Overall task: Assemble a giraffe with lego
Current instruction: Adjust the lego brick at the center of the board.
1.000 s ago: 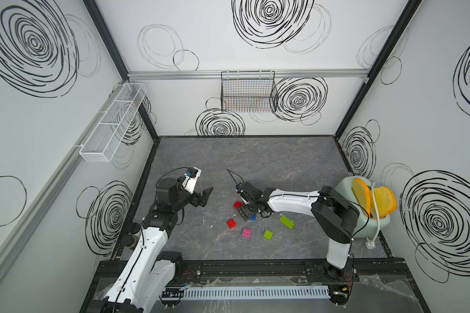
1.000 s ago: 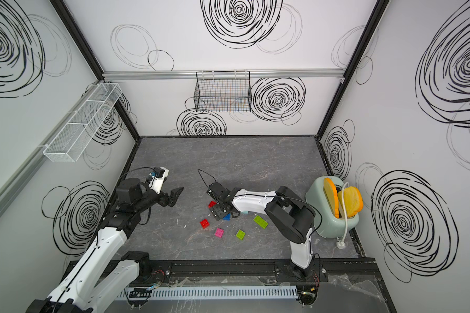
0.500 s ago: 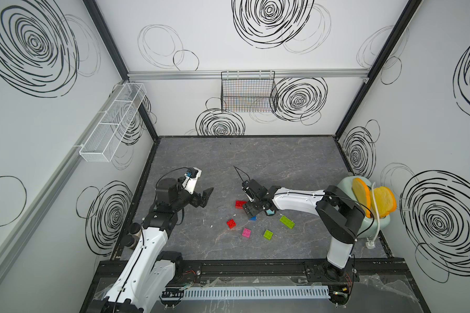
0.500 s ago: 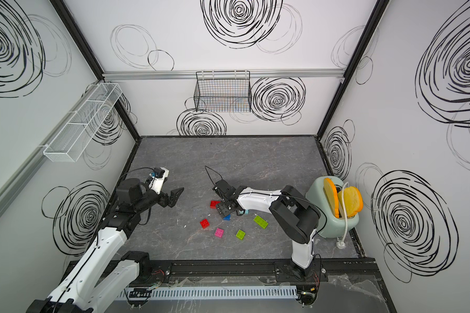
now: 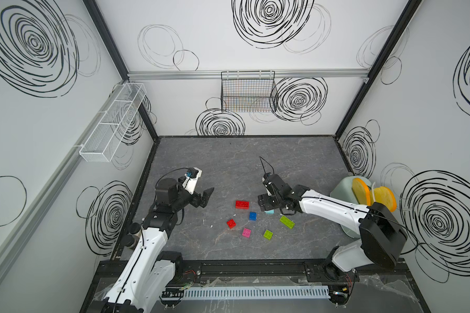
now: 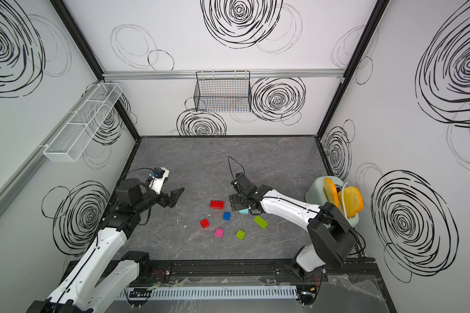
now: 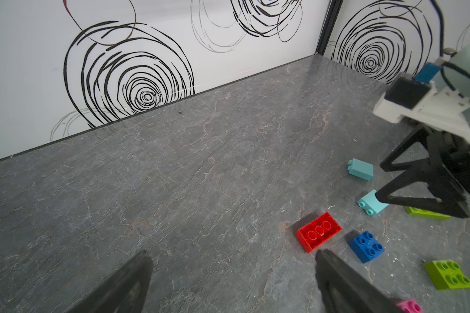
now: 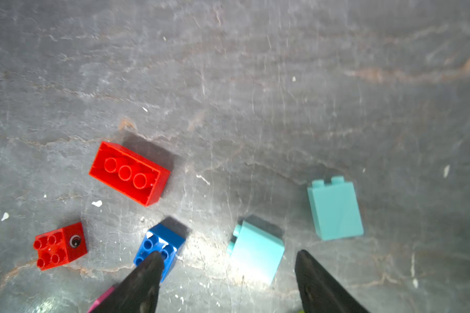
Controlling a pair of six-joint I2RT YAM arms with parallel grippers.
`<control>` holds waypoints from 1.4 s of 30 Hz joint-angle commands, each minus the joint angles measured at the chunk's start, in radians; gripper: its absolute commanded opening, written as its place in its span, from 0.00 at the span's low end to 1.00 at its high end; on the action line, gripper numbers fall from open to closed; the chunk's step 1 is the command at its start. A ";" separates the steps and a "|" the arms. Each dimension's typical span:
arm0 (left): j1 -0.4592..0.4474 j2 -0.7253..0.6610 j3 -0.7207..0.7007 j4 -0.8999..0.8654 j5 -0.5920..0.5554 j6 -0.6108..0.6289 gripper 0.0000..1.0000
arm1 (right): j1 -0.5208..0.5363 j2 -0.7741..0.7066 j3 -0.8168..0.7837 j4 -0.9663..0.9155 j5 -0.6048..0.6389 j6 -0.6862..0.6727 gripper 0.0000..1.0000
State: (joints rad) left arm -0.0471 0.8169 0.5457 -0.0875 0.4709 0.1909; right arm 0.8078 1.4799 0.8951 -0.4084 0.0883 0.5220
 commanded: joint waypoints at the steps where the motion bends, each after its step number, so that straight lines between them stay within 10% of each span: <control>1: 0.006 -0.010 -0.004 0.047 0.021 0.006 0.98 | 0.004 -0.037 -0.074 -0.021 -0.070 0.134 0.78; 18: 0.003 -0.016 -0.002 0.042 0.029 0.008 0.98 | -0.016 0.094 -0.077 0.054 -0.136 0.164 0.71; 28: 0.003 -0.017 -0.004 0.044 0.035 0.010 0.98 | -0.056 0.097 0.089 -0.120 -0.035 -0.113 0.79; 42: 0.004 -0.012 -0.004 0.043 0.043 0.010 0.98 | -0.152 0.310 0.213 -0.004 -0.270 -0.271 0.81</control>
State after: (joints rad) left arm -0.0475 0.8112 0.5457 -0.0875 0.4961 0.1913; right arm 0.6521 1.7760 1.0897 -0.4316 -0.1093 0.2935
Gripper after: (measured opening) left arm 0.981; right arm 0.809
